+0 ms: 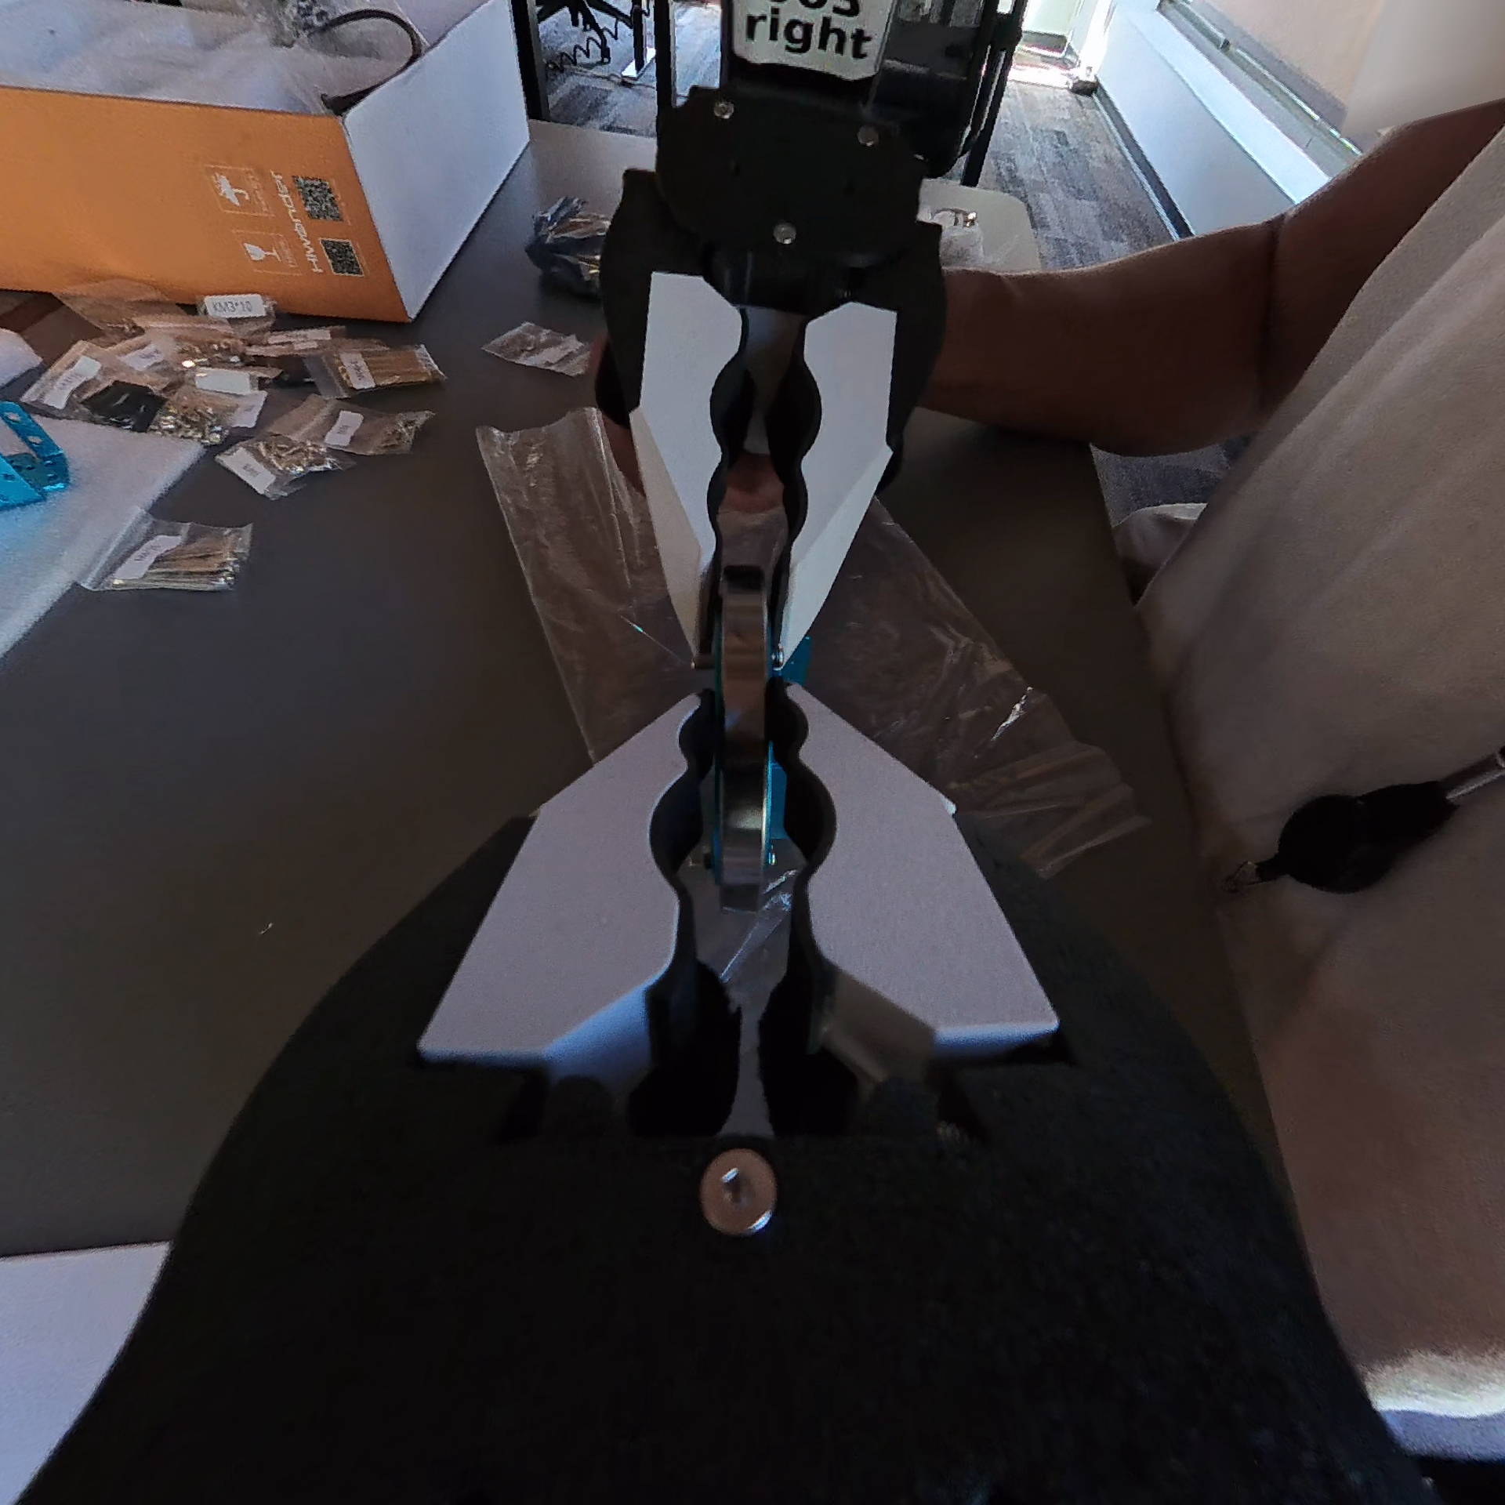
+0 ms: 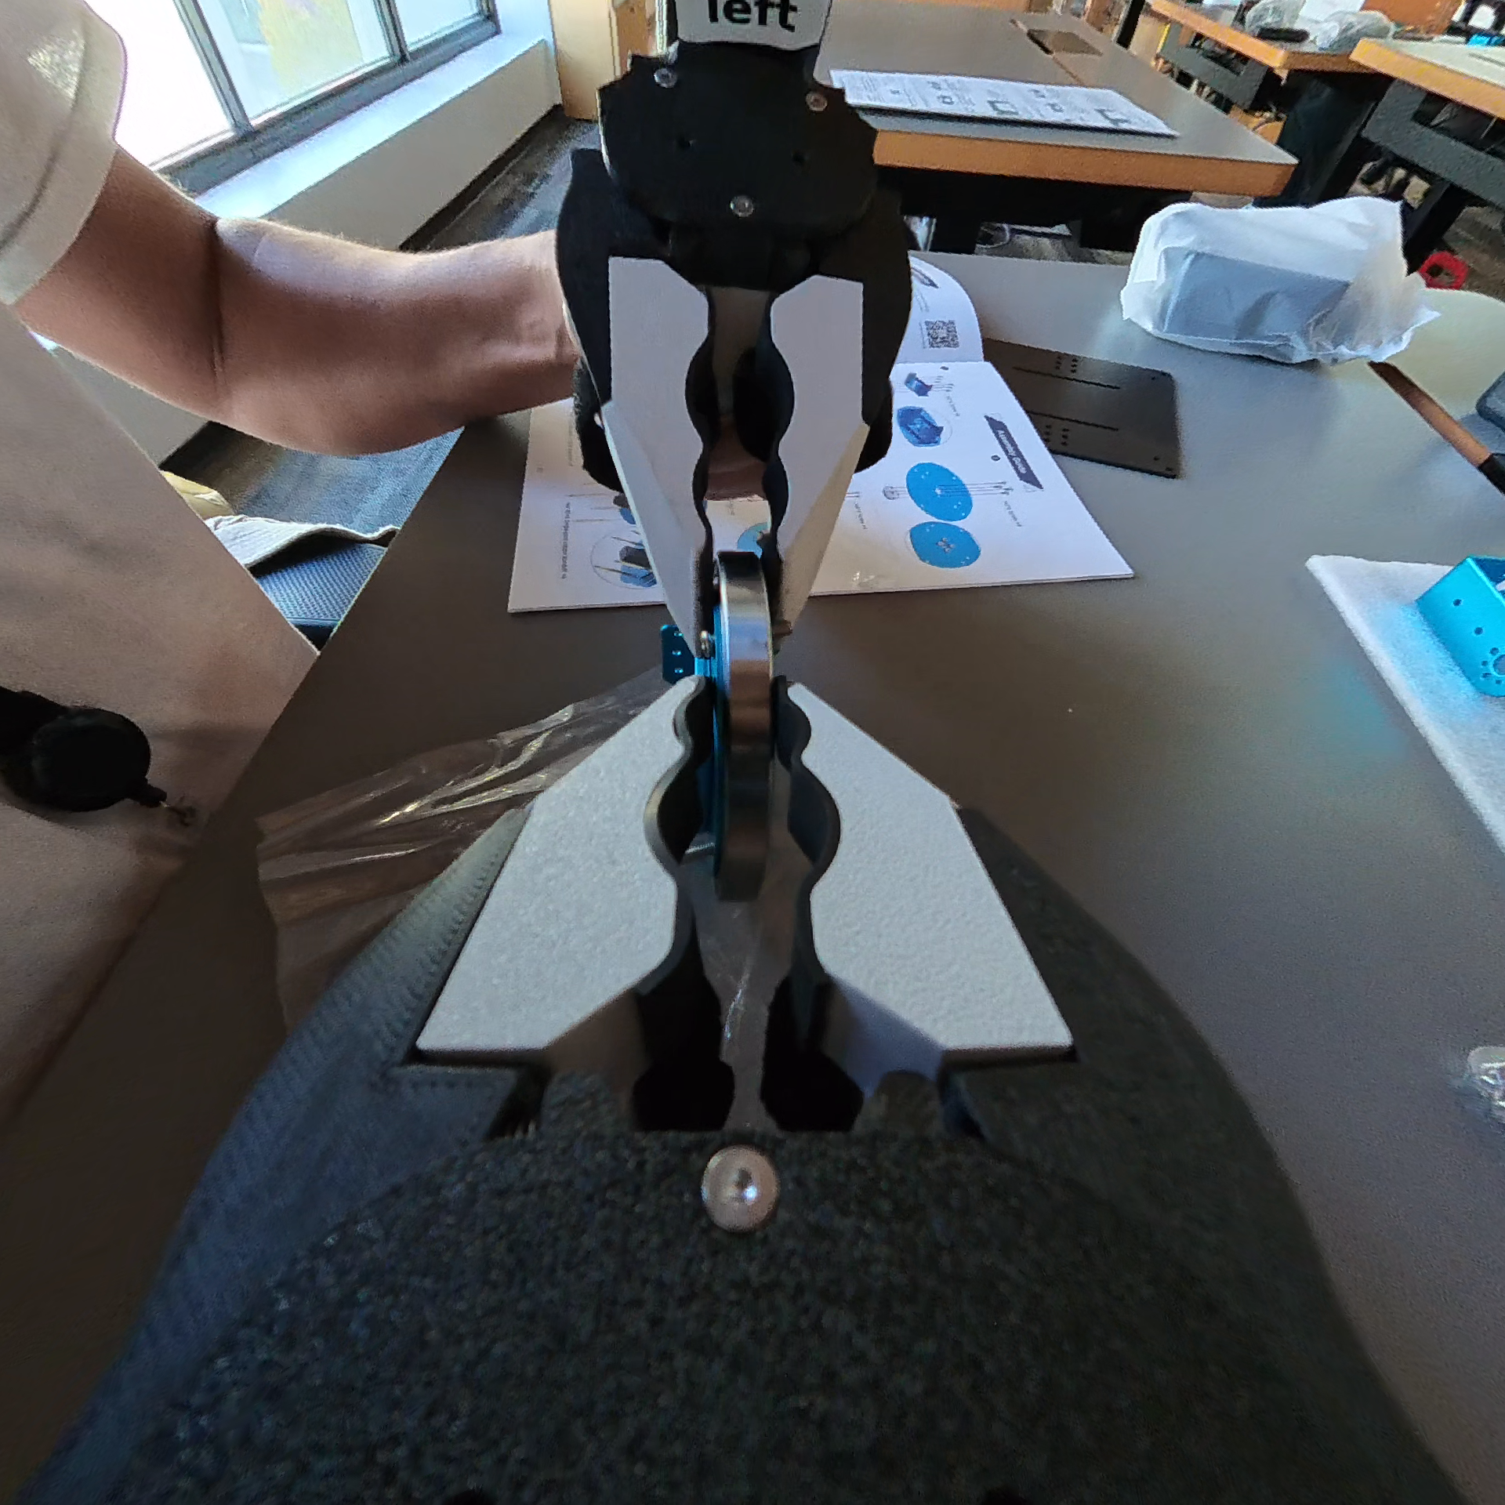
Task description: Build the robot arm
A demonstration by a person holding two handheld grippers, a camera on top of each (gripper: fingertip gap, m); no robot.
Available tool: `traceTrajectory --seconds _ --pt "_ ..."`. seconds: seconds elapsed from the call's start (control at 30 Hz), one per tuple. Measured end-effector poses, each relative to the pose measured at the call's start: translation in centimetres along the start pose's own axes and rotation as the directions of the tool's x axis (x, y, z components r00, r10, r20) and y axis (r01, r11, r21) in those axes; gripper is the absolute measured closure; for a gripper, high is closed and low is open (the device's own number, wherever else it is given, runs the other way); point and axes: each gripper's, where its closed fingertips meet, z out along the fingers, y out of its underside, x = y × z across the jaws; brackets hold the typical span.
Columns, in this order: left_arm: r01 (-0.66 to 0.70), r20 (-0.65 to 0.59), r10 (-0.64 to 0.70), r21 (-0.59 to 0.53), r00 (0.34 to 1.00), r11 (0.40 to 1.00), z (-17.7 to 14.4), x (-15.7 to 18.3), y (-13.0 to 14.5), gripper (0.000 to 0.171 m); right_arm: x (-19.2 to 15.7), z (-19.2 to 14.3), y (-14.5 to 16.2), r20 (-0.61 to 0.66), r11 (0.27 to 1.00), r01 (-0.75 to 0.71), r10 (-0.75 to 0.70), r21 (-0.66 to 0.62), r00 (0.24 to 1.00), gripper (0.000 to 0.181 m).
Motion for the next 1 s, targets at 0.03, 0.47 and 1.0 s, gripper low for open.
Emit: traceTrajectory --seconds 0.03,0.47,1.0 --pt "0.000 0.000 0.000 -0.004 1.000 1.000 -0.03 -0.03 0.02 0.159 0.02 0.02 0.02 0.007 1.000 -0.010 0.010 0.001 1.000 0.168" --pt "0.042 0.145 -0.039 -0.018 0.989 0.999 0.16 -0.12 -0.04 0.143 0.20 0.15 0.19 -0.016 0.992 -0.079 0.077 -0.098 0.997 0.169" --pt "0.103 0.106 -0.106 0.031 0.989 0.994 0.42 0.37 -0.45 0.157 0.08 -0.11 0.22 -0.037 0.996 -0.044 0.041 -0.073 0.998 0.164"
